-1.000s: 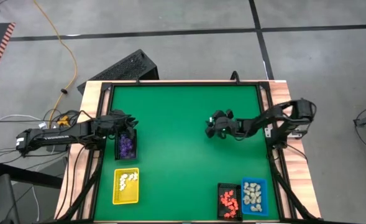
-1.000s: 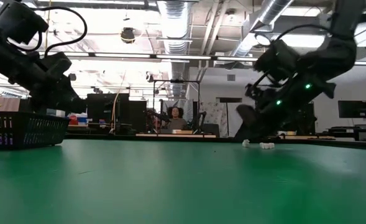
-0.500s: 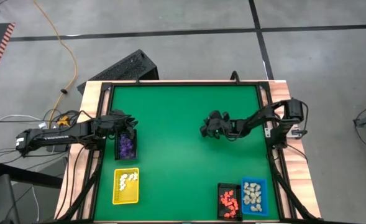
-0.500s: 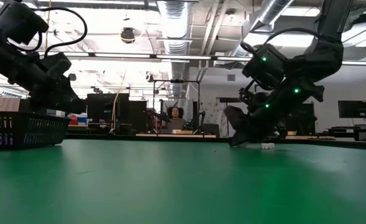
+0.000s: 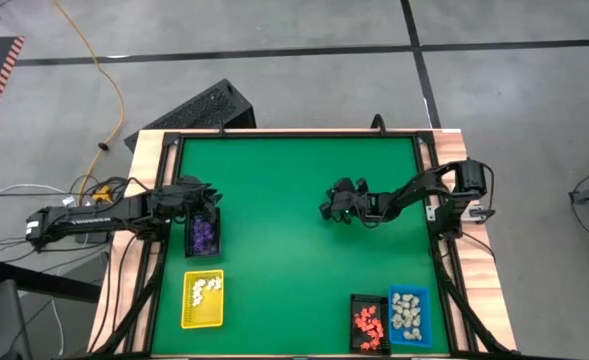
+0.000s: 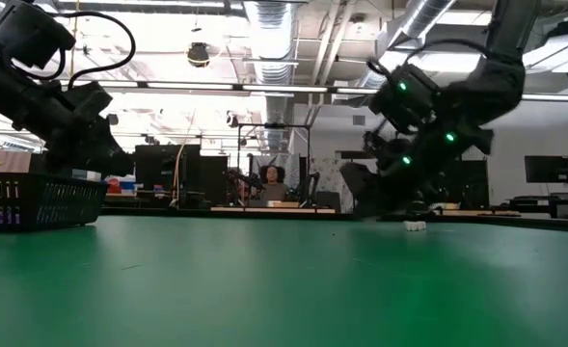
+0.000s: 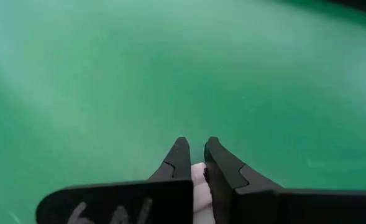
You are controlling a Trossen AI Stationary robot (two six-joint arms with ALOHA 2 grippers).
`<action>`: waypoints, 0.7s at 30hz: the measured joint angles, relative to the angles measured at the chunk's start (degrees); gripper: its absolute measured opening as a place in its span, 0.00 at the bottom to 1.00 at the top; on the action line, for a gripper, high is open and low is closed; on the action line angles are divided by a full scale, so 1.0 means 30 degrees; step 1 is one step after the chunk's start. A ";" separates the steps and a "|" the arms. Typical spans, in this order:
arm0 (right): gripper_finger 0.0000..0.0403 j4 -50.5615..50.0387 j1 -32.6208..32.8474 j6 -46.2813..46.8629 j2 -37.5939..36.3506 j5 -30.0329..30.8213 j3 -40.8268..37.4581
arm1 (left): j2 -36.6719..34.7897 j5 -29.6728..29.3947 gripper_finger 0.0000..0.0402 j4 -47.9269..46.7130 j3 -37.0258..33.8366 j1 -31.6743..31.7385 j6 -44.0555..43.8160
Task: Sort Halloween decoration
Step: Put the white skeleton toy into the yellow basket
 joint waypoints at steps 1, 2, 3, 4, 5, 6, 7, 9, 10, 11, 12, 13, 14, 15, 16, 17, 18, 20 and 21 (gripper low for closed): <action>0.08 -0.0032 -0.0027 -0.0305 -0.0029 -0.0006 0.0298 | -0.0002 0.0000 0.31 0.0000 0.0000 0.0000 -0.0020; 0.08 -0.0090 -0.0027 -0.0599 -0.0094 -0.0009 0.0638 | -0.0006 0.0000 0.31 0.0000 0.0000 0.0000 -0.0066; 0.08 -0.0131 -0.0022 -0.0924 -0.0116 -0.0011 0.1018 | -0.0006 0.0000 0.31 0.0007 0.0000 0.0000 -0.0143; 0.08 -0.0328 -0.0008 -0.1233 -0.0116 -0.0011 0.1397 | 0.0000 0.0001 0.31 0.0007 0.0001 0.0000 -0.0220; 0.08 -0.0596 0.0026 -0.1606 -0.0116 -0.0053 0.1764 | -0.0006 0.0002 0.31 0.0032 0.0005 0.0000 -0.0281; 0.08 -0.0905 0.0078 -0.1998 -0.0116 -0.0169 0.2158 | -0.0006 0.0000 0.31 0.0051 0.0007 0.0000 -0.0306; 0.08 -0.1091 0.0129 -0.2392 -0.0116 -0.0294 0.2600 | -0.0006 0.0007 0.31 0.0051 0.0007 0.0000 -0.0312; 0.08 -0.1429 0.0245 -0.3175 -0.0123 -0.0409 0.3572 | -0.0006 0.0007 0.31 0.0044 0.0007 0.0000 -0.0334; 0.08 -0.1696 0.0332 -0.3581 -0.0138 -0.0445 0.3993 | -0.0006 0.0007 0.31 0.0036 0.0007 0.0000 -0.0334; 0.08 -0.1922 0.0426 -0.4040 -0.0138 -0.0527 0.4442 | -0.0006 0.0007 0.31 0.0036 0.0007 0.0000 -0.0334; 0.08 -0.2076 0.0495 -0.4517 -0.0134 -0.0651 0.4858 | 0.0001 0.0007 0.31 0.0036 0.0007 0.0000 -0.0334; 0.08 -0.2155 0.0570 -0.4971 -0.0130 -0.0845 0.5269 | -0.0004 0.0002 0.31 0.0036 0.0007 0.0000 -0.0334; 0.08 -0.2149 0.0660 -0.5386 -0.0132 -0.1058 0.5684 | -0.0006 0.0000 0.31 0.0032 0.0015 0.0000 -0.0307; 0.08 -0.2086 0.0760 -0.5875 -0.0138 -0.1370 0.6066 | -0.0006 -0.0003 0.31 0.0029 0.0015 0.0000 -0.0279; 0.08 -0.2042 0.0863 -0.6258 -0.0144 -0.1752 0.6396 | -0.0006 -0.0017 0.31 0.0022 0.0015 0.0000 -0.0283; 0.07 -0.2113 0.0984 -0.6531 -0.0140 -0.2067 0.6732 | -0.0002 -0.0022 0.31 0.0022 0.0015 0.0000 -0.0283; 0.07 -0.2116 0.1118 -0.6798 -0.0145 -0.2412 0.7045 | 0.0001 -0.0022 0.31 0.0022 0.0015 0.0000 -0.0283; 0.07 -0.2098 0.1404 -0.7220 -0.0139 -0.3034 0.7613 | -0.0002 -0.0027 0.31 0.0022 0.0015 0.0000 -0.0276; 0.07 -0.2049 0.1557 -0.7474 -0.0145 -0.3391 0.7861 | -0.0006 -0.0029 0.31 0.0022 0.0015 0.0000 -0.0276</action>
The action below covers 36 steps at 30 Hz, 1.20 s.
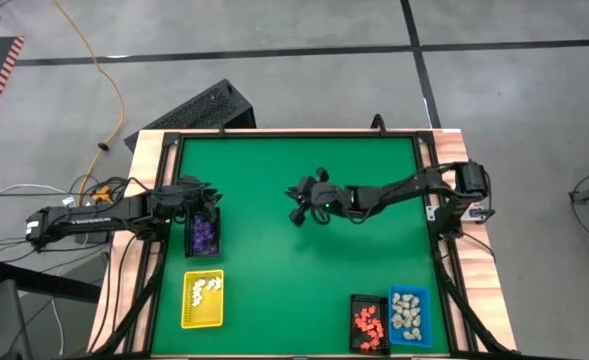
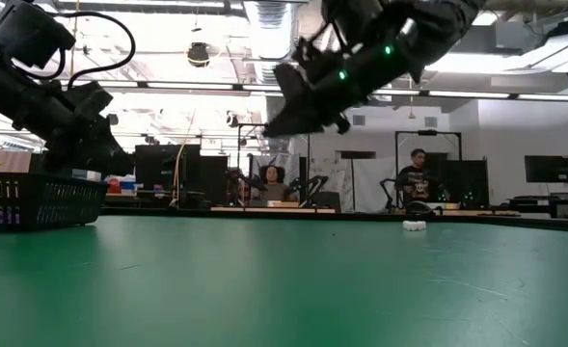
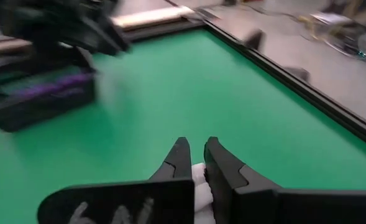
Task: Sort Halloween decoration
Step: Put the white skeleton toy into the yellow basket
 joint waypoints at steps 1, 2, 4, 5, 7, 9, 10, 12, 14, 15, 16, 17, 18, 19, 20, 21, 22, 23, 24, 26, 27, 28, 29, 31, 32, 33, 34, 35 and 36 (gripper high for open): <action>0.07 0.0036 0.0165 -0.0273 0.0000 -0.0367 0.0222 | 0.0004 0.0000 0.31 0.0000 0.0000 0.0000 0.0000; 0.07 0.0015 0.0336 -0.0533 0.0000 -0.0551 0.0420 | 0.0001 -0.0001 0.31 0.0000 0.0000 0.0000 0.0000; 0.07 -0.0008 0.0731 -0.0939 0.0000 -0.0645 0.0732 | 0.0000 -0.0014 0.31 -0.0007 0.0000 0.0000 0.0007; 0.07 0.0009 0.0898 -0.1166 0.0000 -0.0493 0.0834 | 0.0007 -0.0007 0.31 -0.0007 0.0000 0.0000 0.0007; 0.07 0.0028 0.1178 -0.1673 -0.0007 -0.0122 0.0920 | 0.0000 -0.0015 0.31 -0.0019 0.0000 0.0000 0.0007; 0.07 0.0083 0.1406 -0.2169 -0.0007 -0.0049 0.0936 | 0.0005 -0.0015 0.31 -0.0036 0.0000 0.0000 0.0007; 0.07 0.0159 0.1522 -0.2435 -0.0007 -0.0129 0.0936 | 0.0002 -0.0015 0.31 -0.0038 0.0000 0.0000 0.0009; 0.07 0.0489 0.1697 -0.2989 -0.0007 -0.0887 0.0936 | 0.0000 -0.0022 0.31 -0.0051 0.0000 0.0000 0.0015; 0.07 0.0517 0.1909 -0.3219 -0.0022 -0.1693 0.0936 | 0.0005 -0.0029 0.31 -0.0051 0.0000 0.0000 0.0015; 0.07 0.0495 0.2020 -0.3417 -0.0022 -0.2155 0.0936 | 0.0003 -0.0033 0.31 -0.0051 0.0000 0.0000 0.0023; 0.07 0.0487 0.2152 -0.3616 -0.0022 -0.2585 0.0936 | 0.0001 -0.0038 0.31 -0.0051 0.0000 0.0000 0.0097; 0.07 0.0505 0.2272 -0.3890 -0.0022 -0.3156 0.0936 | 0.0002 -0.0044 0.31 -0.0051 0.0000 0.0000 0.0191; 0.07 0.0575 0.2417 -0.4253 -0.0022 -0.3949 0.0936 | 0.0001 -0.0044 0.31 -0.0051 0.0000 0.0000 0.0242; 0.07 0.0670 0.2562 -0.4579 -0.0022 -0.4717 0.0936 | 0.0000 -0.0044 0.31 -0.0051 0.0000 0.0000 0.0313; 0.07 0.0723 0.2734 -0.4739 -0.0022 -0.5157 0.0936 | 0.0007 -0.0044 0.31 -0.0051 0.0000 0.0000 0.0313; 0.07 0.0721 0.2920 -0.4869 -0.0022 -0.5285 0.0936 | 0.0003 -0.0044 0.31 -0.0051 0.0000 0.0000 0.0313; 0.07 0.0689 0.3121 -0.5000 -0.0022 -0.5353 0.0936 | 0.0000 -0.0044 0.31 -0.0051 0.0000 0.0000 0.0313; 0.07 0.0613 0.3319 -0.5270 -0.0022 -0.5576 0.0936 | 0.0004 -0.0044 0.31 -0.0051 0.0000 0.0000 0.0311; 0.07 0.0568 0.3539 -0.5607 -0.0022 -0.6028 0.0936 | 0.0003 -0.0044 0.31 -0.0051 0.0000 0.0000 0.0313; 0.07 0.0591 0.3929 -0.6244 -0.0022 -0.7478 0.0936 | 0.0006 -0.0044 0.31 -0.0051 0.0000 0.0000 0.0313; 0.07 0.0663 0.4078 -0.6364 -0.0022 -0.8202 0.0936 | 0.0007 -0.0044 0.31 -0.0044 0.0000 0.0000 0.0313; 0.07 0.0816 0.4228 -0.6350 -0.0022 -0.8778 0.0936 | 0.0000 -0.0058 0.31 -0.0044 0.0000 0.0000 0.0313; 0.07 0.1015 0.4376 -0.6130 -0.0022 -0.9347 0.0936 | 0.0001 -0.0110 0.31 -0.0044 0.0000 0.0000 0.0313; 0.07 0.1418 0.4532 -0.5441 -0.0022 -1.0790 0.0936 | 0.0000 -0.0323 0.31 -0.0036 0.0000 0.0000 0.0313; 0.07 0.1714 0.4576 -0.5041 -0.0022 -1.1673 0.0936 | 0.0000 -0.0425 0.31 -0.0036 0.0000 0.0000 0.0317; 0.07 0.2106 0.4587 -0.4578 -0.0022 -1.2660 0.0936 | 0.0005 -0.0472 0.31 -0.0036 0.0000 0.0000 0.0313; 0.08 0.2594 0.4580 -0.4138 -0.0022 -1.3651 0.0936 | 0.0001 -0.0503 0.31 -0.0036 0.0000 0.0000 0.0313; 0.08 0.3175 0.4588 -0.3767 -0.0022 -1.4329 0.0936 | 0.0006 -0.0504 0.31 -0.0036 0.0000 0.0000 0.0313; 0.08 0.3717 0.4693 -0.3534 -0.0029 -1.4590 0.0936 | 0.0001 -0.0503 0.31 -0.0036 0.0000 0.0003 0.0313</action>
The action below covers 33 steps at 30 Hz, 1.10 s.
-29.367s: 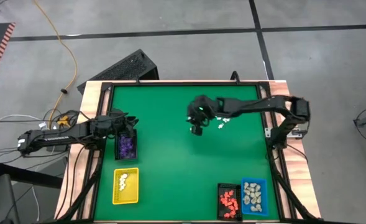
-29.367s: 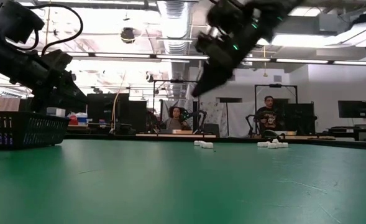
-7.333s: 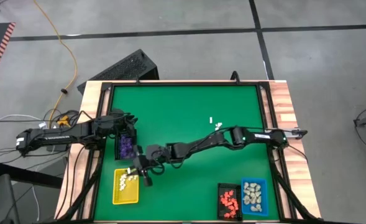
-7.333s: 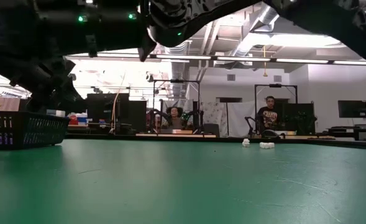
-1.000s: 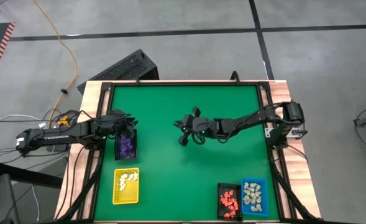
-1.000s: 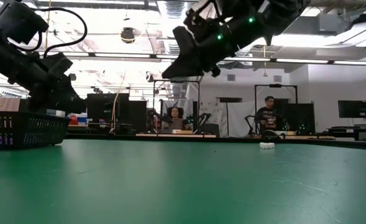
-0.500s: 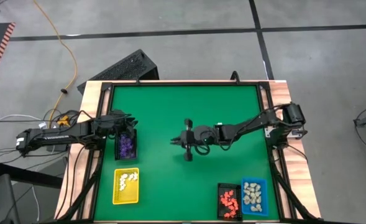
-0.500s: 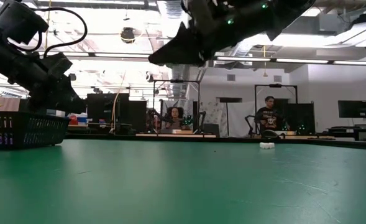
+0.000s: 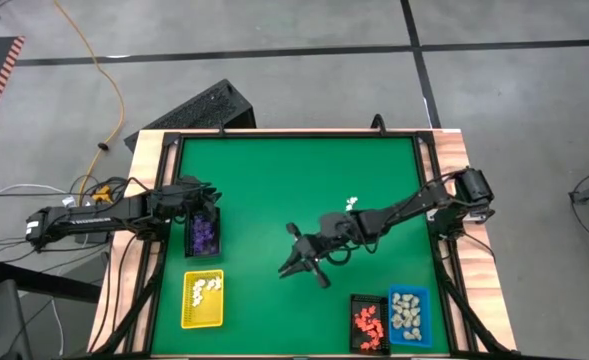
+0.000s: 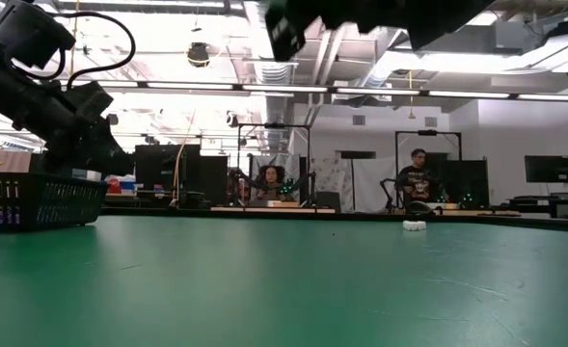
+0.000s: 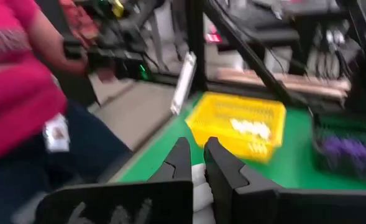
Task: Sort Halloween decoration
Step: Put the white skeleton toy into the yellow basket
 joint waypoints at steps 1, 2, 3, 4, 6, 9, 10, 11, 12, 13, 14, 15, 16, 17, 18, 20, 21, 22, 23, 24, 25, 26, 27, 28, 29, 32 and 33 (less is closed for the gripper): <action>0.08 0.0382 0.0088 0.0053 -0.0013 -0.0160 0.0007 | -0.0001 -0.0007 0.31 0.0000 0.0000 -0.0003 0.0000; 0.08 0.0726 0.0225 0.0042 -0.0015 -0.0340 0.0007 | -0.0001 -0.0007 0.31 0.0000 0.0000 -0.0003 0.0000; 0.07 0.1044 0.0363 -0.0046 -0.0015 -0.0576 0.0007 | 0.0000 -0.0007 0.31 0.0000 0.0000 -0.0003 0.0000; 0.07 0.1376 0.0496 -0.0164 -0.0015 -0.0851 0.0007 | 0.0007 -0.0007 0.31 0.0000 0.0000 -0.0003 0.0000; 0.07 0.2195 0.0770 -0.0177 -0.0015 -0.1324 0.0007 | 0.0005 -0.0007 0.31 0.0000 0.0000 -0.0003 0.0000; 0.07 0.3562 0.1216 0.0404 -0.0015 -0.1452 0.0007 | 0.0003 -0.0021 0.31 0.0000 0.0000 -0.0003 0.0000; 0.07 0.4130 0.1376 0.0601 -0.0015 -0.1584 0.0006 | 0.0007 -0.0021 0.31 0.0000 0.0000 -0.0003 0.0000; 0.07 0.4716 0.1545 0.0681 -0.0008 -0.1884 0.0007 | 0.0007 -0.0024 0.31 0.0000 0.0000 -0.0003 0.0000; 0.08 0.5318 0.1740 0.0672 -0.0008 -0.2187 0.0007 | 0.0003 -0.0029 0.31 0.0000 0.0000 -0.0003 0.0000; 0.08 0.5907 0.1956 0.0663 -0.0015 -0.2310 0.0007 | 0.0007 -0.0029 0.31 0.0000 0.0000 -0.0003 0.0000; 0.08 0.6381 0.2171 0.0645 -0.0015 -0.2315 0.0007 | 0.0001 -0.0029 0.31 0.0000 0.0000 -0.0003 0.0000; 0.07 0.6693 0.2349 0.0624 -0.0015 -0.2313 0.0007 | -0.0001 -0.0029 0.31 0.0000 0.0000 -0.0003 0.0000; 0.07 0.6796 0.2488 0.0624 -0.0015 -0.2263 0.0007 | 0.0007 -0.0029 0.31 0.0000 0.0000 -0.0003 0.0000; 0.07 0.6718 0.2620 0.0620 -0.0015 -0.1874 0.0007 | 0.0007 -0.0029 0.31 0.0000 0.0000 0.0003 0.0000; 0.07 0.6390 0.2699 0.0624 -0.0015 -0.1093 0.0007 | 0.0007 -0.0036 0.31 0.0000 0.0000 -0.0003 0.0015; 0.07 0.5275 0.2667 0.0809 -0.0015 0.1179 0.0007 | -0.0001 -0.0036 0.31 0.0000 0.0000 -0.0003 0.0260; 0.07 0.4665 0.2557 0.1128 -0.0015 0.2319 0.0007 | 0.0001 -0.0036 0.31 0.0000 0.0000 -0.0003 0.0385; 0.07 0.4133 0.2392 0.1507 -0.0006 0.3268 0.0007 | 0.0001 -0.0036 0.31 0.0000 0.0000 -0.0003 0.0432; 0.07 0.3696 0.2173 0.1812 -0.0001 0.3944 0.0007 | 0.0005 -0.0036 0.31 0.0000 0.0000 -0.0003 0.0455; 0.07 0.3426 0.1909 0.2035 -0.0001 0.4268 0.0007 | 0.0007 -0.0036 0.31 0.0000 0.0000 -0.0003 0.0482; 0.07 0.3291 0.1619 0.2103 -0.0001 0.4462 0.0007 | 0.0007 -0.0036 0.31 0.0000 0.0000 -0.0003 0.0488; 0.07 0.3295 0.1328 0.2117 -0.0001 0.4574 0.0007 | 0.0006 -0.0036 0.31 0.0000 0.0000 -0.0003 0.0488; 0.07 0.3363 0.1033 0.2117 -0.0001 0.4612 0.0007 | 0.0007 -0.0036 0.31 0.0000 0.0000 -0.0003 0.0488; 0.07 0.3426 0.0725 0.2117 -0.0001 0.4619 0.0007 | -0.0001 -0.0036 0.31 0.0000 0.0000 -0.0003 0.0488; 0.07 0.3490 0.0438 0.2117 -0.0001 0.4625 0.0007 | 0.0004 -0.0036 0.31 0.0000 0.0000 -0.0003 0.0486; 0.07 0.3875 -0.0267 0.2117 0.0293 0.4665 0.0111 | 0.0000 -0.0036 0.31 0.0000 0.0000 -0.0003 0.0466; 0.07 0.3957 -0.0452 0.2131 0.0610 0.4665 0.0417 | 0.0007 -0.0036 0.31 0.0013 0.0000 -0.0003 0.0466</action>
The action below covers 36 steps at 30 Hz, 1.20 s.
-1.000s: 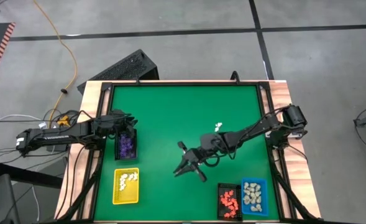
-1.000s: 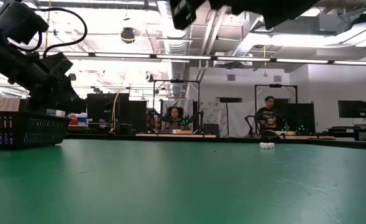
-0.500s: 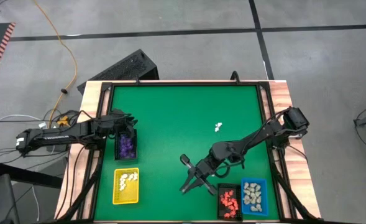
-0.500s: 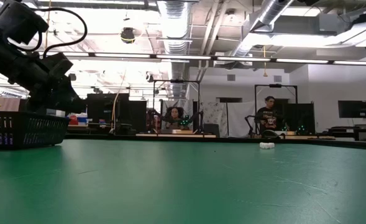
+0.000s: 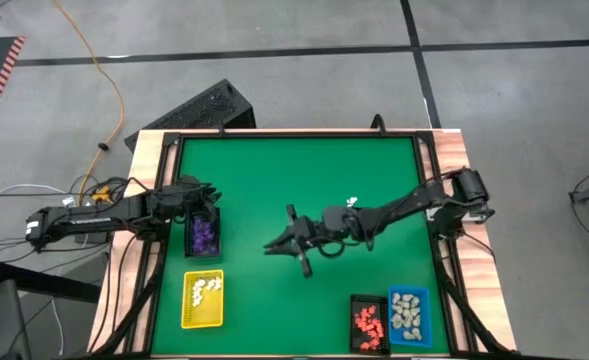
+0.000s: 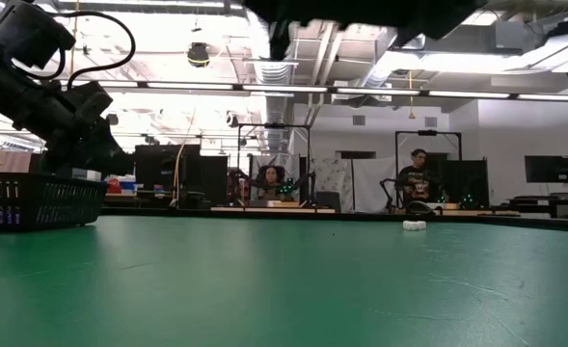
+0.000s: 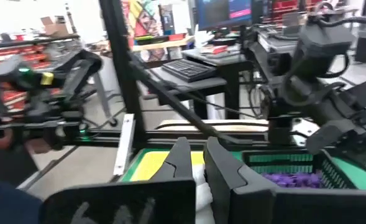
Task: Sort Halloween decoration
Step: Put the white skeleton toy into the yellow basket
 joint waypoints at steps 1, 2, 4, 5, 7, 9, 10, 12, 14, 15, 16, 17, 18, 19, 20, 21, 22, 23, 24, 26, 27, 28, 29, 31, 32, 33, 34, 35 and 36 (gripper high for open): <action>0.07 -0.0033 -0.0091 0.0002 0.0416 -0.0003 0.0437 | 0.0000 0.0007 0.31 0.0001 0.0000 0.0000 -0.0009; 0.07 -0.0108 -0.0122 0.0028 0.1075 -0.0067 0.1022 | -0.0007 0.0003 0.31 0.0008 0.0000 0.0000 -0.0115; 0.07 -0.0160 -0.0212 0.0037 0.2615 -0.0284 0.2679 | -0.0006 0.0013 0.31 0.0022 0.0000 0.0000 -0.0261; 0.07 -0.0387 -0.0264 0.0035 0.3446 -0.0390 0.3591 | -0.0004 0.0007 0.31 0.0016 0.0000 0.0000 -0.0345; 0.07 -0.0979 -0.0302 -0.0094 0.5059 -0.1415 0.5552 | -0.0007 0.0019 0.31 0.0010 0.0000 0.0000 -0.0469; 0.08 -0.1460 -0.0453 -0.0102 0.6483 -0.3158 0.7503 | -0.0007 0.0075 0.31 -0.0006 0.0000 0.0000 -0.0510; 0.08 -0.1549 -0.0507 -0.0036 0.7197 -0.4030 0.8439 | -0.0007 0.0118 0.31 -0.0006 0.0000 0.0000 -0.0510; 0.08 -0.1829 -0.0592 0.0238 0.8563 -0.5511 1.0354 | -0.0007 0.0124 0.31 -0.0011 0.0000 0.0000 -0.0554; 0.08 -0.2419 -0.0686 0.0520 0.9933 -0.6566 1.2263 | -0.0007 0.0117 0.31 -0.0013 0.0000 0.0000 -0.0554; 0.08 -0.2936 -0.0718 0.0635 1.0541 -0.7012 1.3184 | -0.0001 0.0079 0.31 -0.0013 0.0000 0.0000 -0.0554; 0.08 -0.3508 -0.0776 0.0759 1.1158 -0.7410 1.4121 | -0.0007 0.0038 0.31 -0.0013 0.0000 0.0000 -0.0554; 0.08 -0.3944 -0.0840 0.0831 1.1763 -0.7654 1.5011 | -0.0007 0.0036 0.31 -0.0008 0.0000 0.0000 -0.0554; 0.08 -0.4534 -0.0841 0.0867 1.2323 -0.7964 1.5918 | -0.0005 0.0036 0.31 -0.0013 0.0000 0.0002 -0.0554; 0.09 -0.4978 -0.0871 0.0876 1.2843 -0.8350 1.6785 | -0.0006 0.0034 0.31 -0.0012 0.0000 0.0000 -0.0554; 0.09 -0.5466 -0.0896 0.0880 1.3341 -0.8610 1.7575 | -0.0007 0.0031 0.31 -0.0013 0.0000 0.0000 -0.0554; 0.09 -0.5740 -0.0934 0.0894 1.3820 -0.8877 1.8366 | -0.0007 0.0036 0.31 -0.0013 0.0000 0.0000 -0.0554; 0.09 -0.5993 -0.0980 0.0896 1.4225 -0.9089 1.9087 | -0.0004 0.0033 0.31 -0.0010 0.0000 0.0000 -0.0554; 0.09 -0.6262 -0.1009 0.0882 1.4605 -0.9268 1.9666 | -0.0007 0.0023 0.31 -0.0013 0.0000 0.0000 -0.0554; 0.09 -0.6319 -0.1089 0.0890 1.5011 -0.9391 2.0319 | -0.0005 0.0022 0.31 -0.0013 0.0000 0.0000 -0.0554; 0.09 -0.6668 -0.1169 0.0891 1.5543 -0.9502 2.1224 | 0.0000 0.0025 0.31 -0.0018 0.0000 0.0000 -0.0496; 0.09 -0.6780 -0.1221 0.0890 1.5747 -0.9532 2.1546 | -0.0007 0.0011 0.31 -0.0021 0.0000 0.0000 -0.0485; 0.09 -0.6845 -0.1248 0.0882 1.5915 -0.9530 2.1742 | -0.0007 0.0007 0.31 -0.0030 0.0000 0.0000 -0.0480; 0.09 -0.6911 -0.1317 0.0882 1.5952 -0.9528 2.1804 | 0.0000 0.0013 0.31 -0.0046 0.0000 0.0000 -0.0472; 0.09 -0.7121 -0.1351 0.0824 1.5957 -0.9391 2.1804 | 0.0000 0.0000 0.31 -0.0050 0.0000 0.0000 -0.0466; 0.09 -0.7362 -0.1358 0.0685 1.5957 -0.9025 2.1807 | -0.0001 0.0007 0.31 -0.0057 0.0000 0.0000 -0.0466; 0.09 -0.7645 -0.1359 0.0478 1.5957 -0.8448 2.1838 | 0.0000 0.0007 0.31 -0.0057 0.0000 0.0000 -0.0438; 0.09 -0.7832 -0.1353 0.0302 1.5957 -0.7931 2.1841 | -0.0003 0.0007 0.31 -0.0052 0.0000 0.0003 -0.0415; 0.09 -0.7904 -0.1351 0.0124 1.5957 -0.7554 2.1841 | -0.0007 0.0004 0.31 -0.0050 0.0000 0.0000 -0.0415; 0.09 -0.7930 -0.1351 -0.0026 1.5960 -0.7312 2.1841 | -0.0005 0.0000 0.31 -0.0050 0.0000 0.0000 -0.0415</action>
